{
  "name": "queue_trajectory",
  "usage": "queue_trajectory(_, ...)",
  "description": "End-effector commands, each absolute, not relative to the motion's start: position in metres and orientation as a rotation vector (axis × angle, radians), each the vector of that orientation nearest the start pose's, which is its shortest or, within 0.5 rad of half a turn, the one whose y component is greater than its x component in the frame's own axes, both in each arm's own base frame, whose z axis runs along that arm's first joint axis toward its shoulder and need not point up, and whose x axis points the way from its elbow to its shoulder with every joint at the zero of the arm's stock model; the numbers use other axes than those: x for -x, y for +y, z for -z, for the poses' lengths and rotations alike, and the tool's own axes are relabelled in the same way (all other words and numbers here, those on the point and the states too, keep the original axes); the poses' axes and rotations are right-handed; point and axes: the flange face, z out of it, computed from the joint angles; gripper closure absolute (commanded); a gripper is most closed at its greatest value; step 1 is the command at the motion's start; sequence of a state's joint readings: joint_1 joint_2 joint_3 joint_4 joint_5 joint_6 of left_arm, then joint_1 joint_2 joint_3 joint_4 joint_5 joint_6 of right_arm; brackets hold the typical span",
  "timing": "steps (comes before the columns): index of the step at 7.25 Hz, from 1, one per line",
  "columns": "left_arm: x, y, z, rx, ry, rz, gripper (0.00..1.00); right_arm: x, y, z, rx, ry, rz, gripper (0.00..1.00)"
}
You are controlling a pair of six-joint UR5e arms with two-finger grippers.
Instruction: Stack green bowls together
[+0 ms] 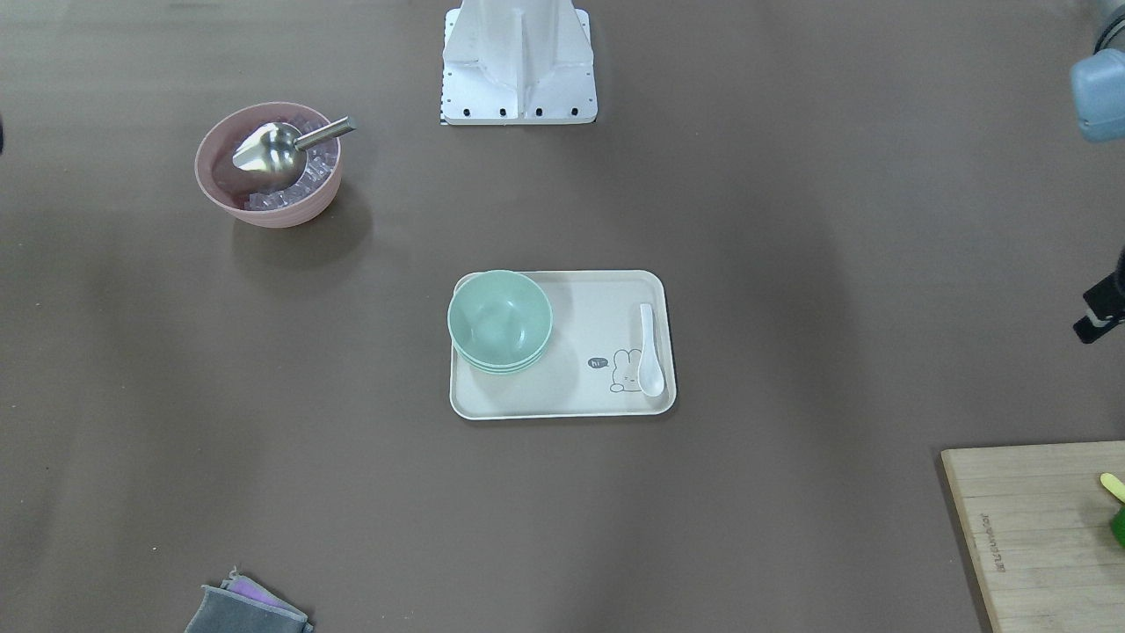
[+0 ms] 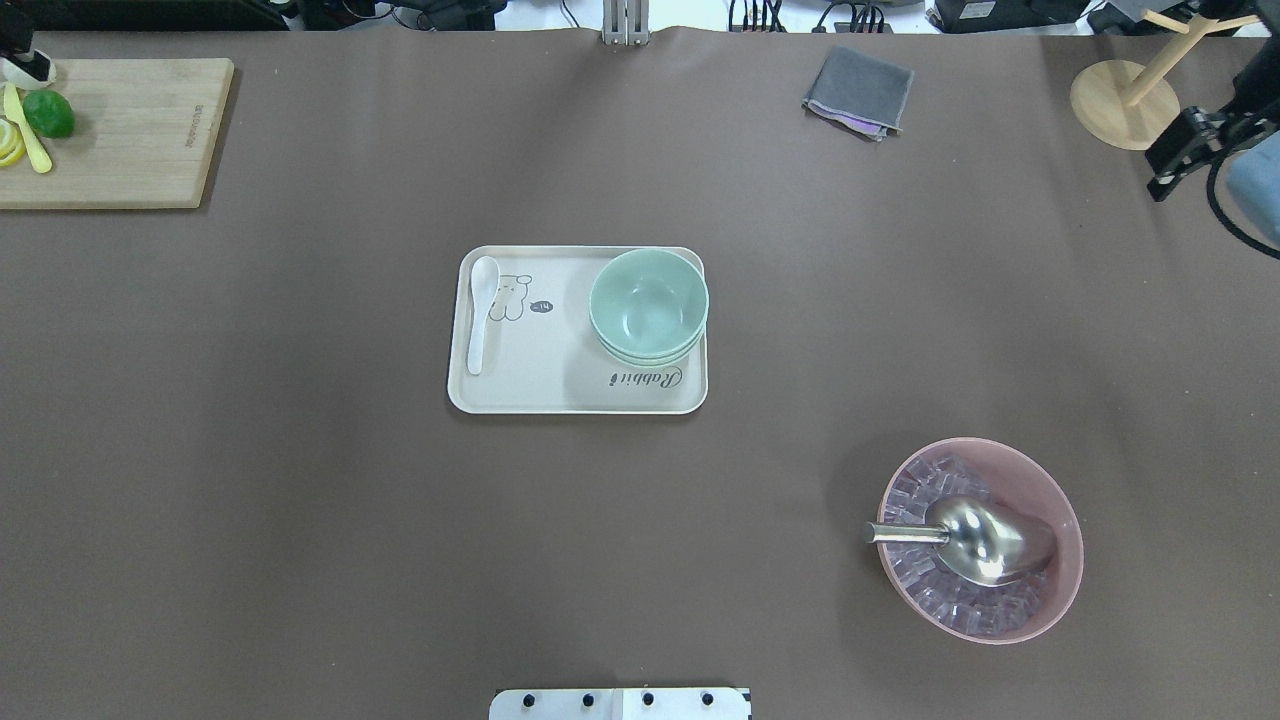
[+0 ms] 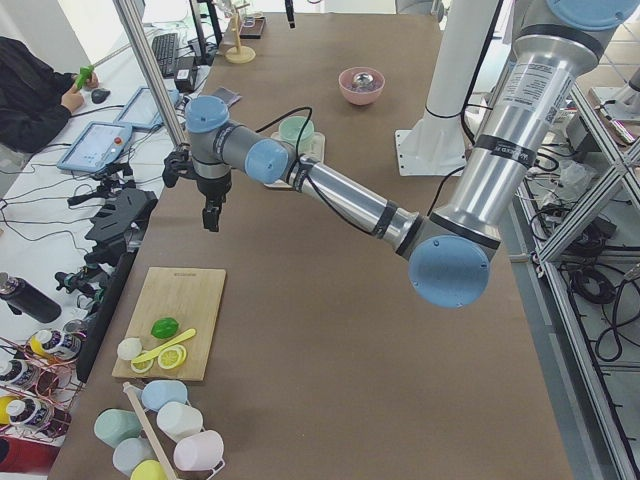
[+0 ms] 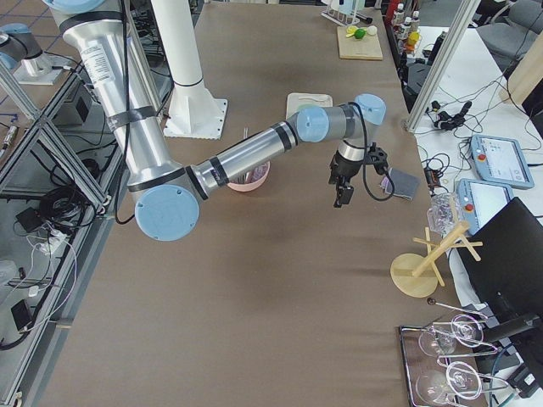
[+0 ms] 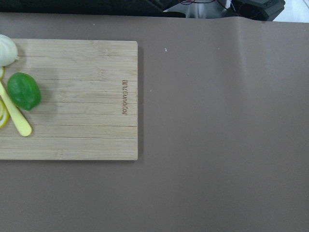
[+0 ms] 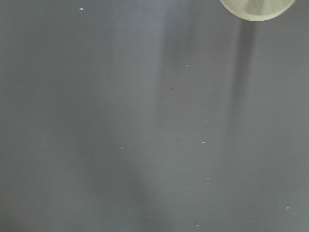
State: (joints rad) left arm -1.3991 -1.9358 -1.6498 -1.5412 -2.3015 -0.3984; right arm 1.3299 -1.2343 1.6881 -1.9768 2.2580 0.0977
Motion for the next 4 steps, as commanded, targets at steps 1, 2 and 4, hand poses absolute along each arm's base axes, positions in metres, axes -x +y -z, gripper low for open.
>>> queue_trajectory(1, -0.028, -0.626, -0.462, -0.130, 0.781, 0.082, 0.02, 0.007, -0.603, -0.533, 0.120, -0.703, 0.138, 0.00)
queue_trajectory(2, -0.028, -0.628, -0.479, -0.104, 0.770, 0.087, 0.02, -0.009, -0.593, -0.552, 0.138, -0.702, 0.111, 0.00)
queue_trajectory(4, -0.025, -0.618, -0.534, -0.032, 0.750, 0.116, 0.02, -0.020, -0.566, -0.592, 0.181, -0.700, 0.091, 0.00)
